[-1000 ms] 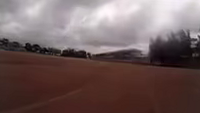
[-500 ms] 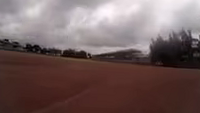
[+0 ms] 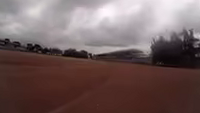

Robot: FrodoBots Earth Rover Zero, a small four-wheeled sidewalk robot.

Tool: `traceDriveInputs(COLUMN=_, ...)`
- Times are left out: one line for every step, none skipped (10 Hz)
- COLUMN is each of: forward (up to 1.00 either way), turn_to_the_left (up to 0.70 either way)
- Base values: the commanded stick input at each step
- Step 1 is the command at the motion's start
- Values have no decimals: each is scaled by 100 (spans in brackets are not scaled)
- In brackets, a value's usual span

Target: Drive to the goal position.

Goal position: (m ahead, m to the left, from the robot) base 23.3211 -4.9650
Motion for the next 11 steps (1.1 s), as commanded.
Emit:
traceDriveInputs(forward=70, turn_to_the_left=0)
traceDriveInputs(forward=70, turn_to_the_left=0)
traceDriveInputs(forward=70, turn_to_the_left=0)
traceDriveInputs(forward=70, turn_to_the_left=0)
traceDriveInputs(forward=70, turn_to_the_left=0)
traceDriveInputs(forward=70, turn_to_the_left=0)
traceDriveInputs(forward=70, turn_to_the_left=0)
traceDriveInputs(forward=70, turn_to_the_left=0)
traceDriveInputs(forward=70, turn_to_the_left=0)
traceDriveInputs(forward=70, turn_to_the_left=0)
traceDriveInputs(forward=70, turn_to_the_left=0)
